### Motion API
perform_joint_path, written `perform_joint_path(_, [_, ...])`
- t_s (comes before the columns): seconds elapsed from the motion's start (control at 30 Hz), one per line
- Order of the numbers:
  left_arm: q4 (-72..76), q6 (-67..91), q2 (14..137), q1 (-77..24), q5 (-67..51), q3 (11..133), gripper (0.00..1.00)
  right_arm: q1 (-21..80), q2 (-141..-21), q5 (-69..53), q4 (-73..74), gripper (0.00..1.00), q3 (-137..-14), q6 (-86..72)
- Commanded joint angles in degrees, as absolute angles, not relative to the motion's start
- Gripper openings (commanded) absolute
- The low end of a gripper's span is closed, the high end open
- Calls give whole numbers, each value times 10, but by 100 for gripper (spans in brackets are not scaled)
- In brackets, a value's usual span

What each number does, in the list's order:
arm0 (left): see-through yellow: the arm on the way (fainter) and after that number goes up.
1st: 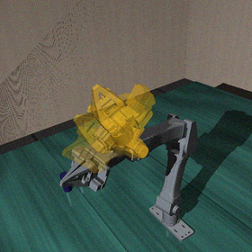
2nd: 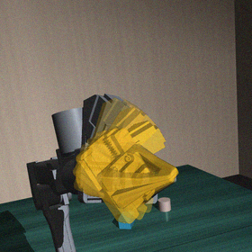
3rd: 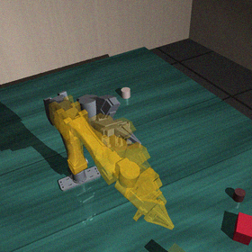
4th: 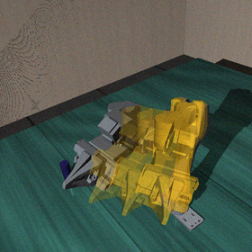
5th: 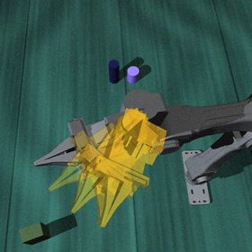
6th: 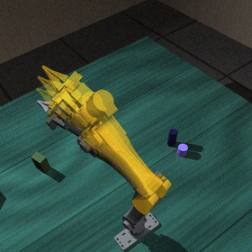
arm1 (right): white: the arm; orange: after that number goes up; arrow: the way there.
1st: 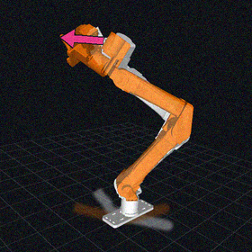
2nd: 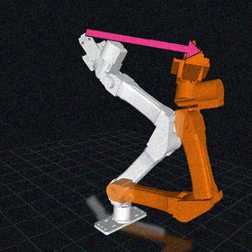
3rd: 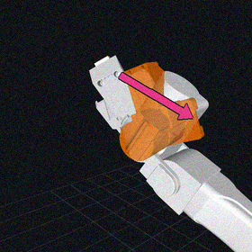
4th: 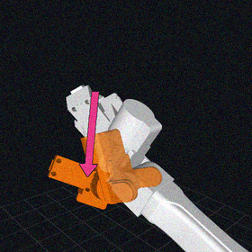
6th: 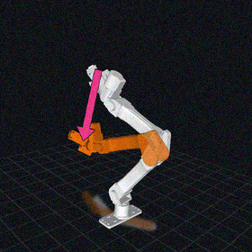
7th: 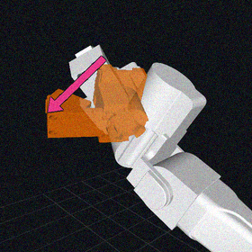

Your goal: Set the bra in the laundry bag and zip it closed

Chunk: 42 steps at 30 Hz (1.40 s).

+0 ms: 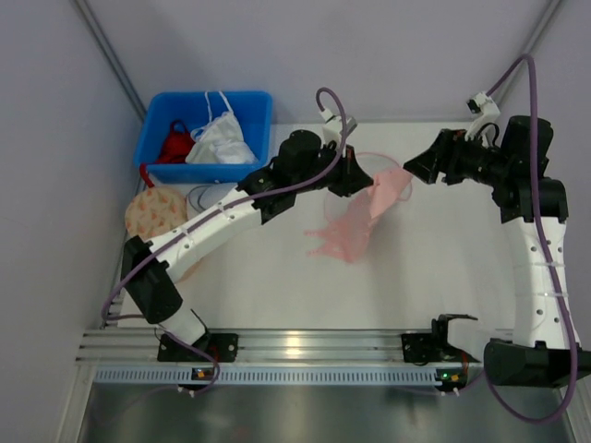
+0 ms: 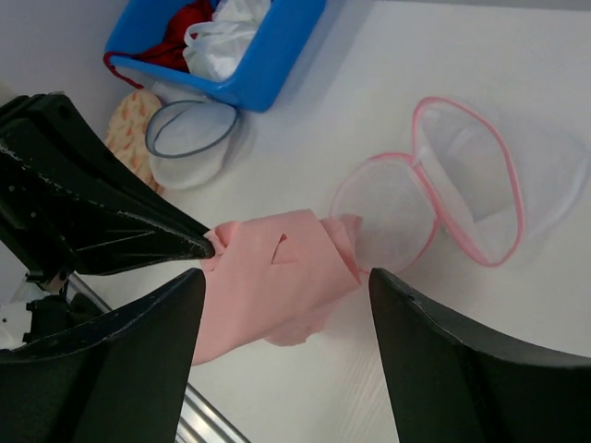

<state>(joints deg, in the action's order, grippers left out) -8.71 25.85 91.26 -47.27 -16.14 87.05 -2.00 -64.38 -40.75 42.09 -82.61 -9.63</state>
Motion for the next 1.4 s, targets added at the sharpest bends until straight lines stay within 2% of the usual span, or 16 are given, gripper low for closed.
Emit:
perform_joint_path(0.0, [-79,273,924,-483,-120,903,0,-16,-626,-358,494,72,-855,-74])
perform_joint_path(0.27, [-54,312,985,-508,-138,935,0,-16,-609,-349,519,70,-780,-53])
perform_joint_path(0.6, [-48,336,1035,-517,-143,969,0,-4,-616,-352,508,53,-749,-53])
perform_joint_path(0.83, [-40,340,1042,-523,-151,976,0,16,-627,-341,501,55,-689,-47])
perform_joint_path(1.07, [-39,344,1047,-528,-158,979,0,21,-650,-344,482,49,-705,-57])
perform_joint_path(1.1, [-40,345,1049,-529,-159,981,0,21,-653,-349,476,46,-706,-60])
perform_joint_path(1.13, [-40,345,1049,-532,-159,982,0,21,-657,-355,475,38,-708,-58])
perform_joint_path(1.17, [-40,344,1050,-533,-158,981,0,20,-658,-362,473,26,-710,-58])
perform_joint_path(1.27, [-40,336,1047,-534,-152,976,0,21,-653,-359,480,9,-714,-51])
perform_joint_path(1.37, [-40,326,1040,-533,-139,961,0,20,-641,-355,498,4,-718,-40])
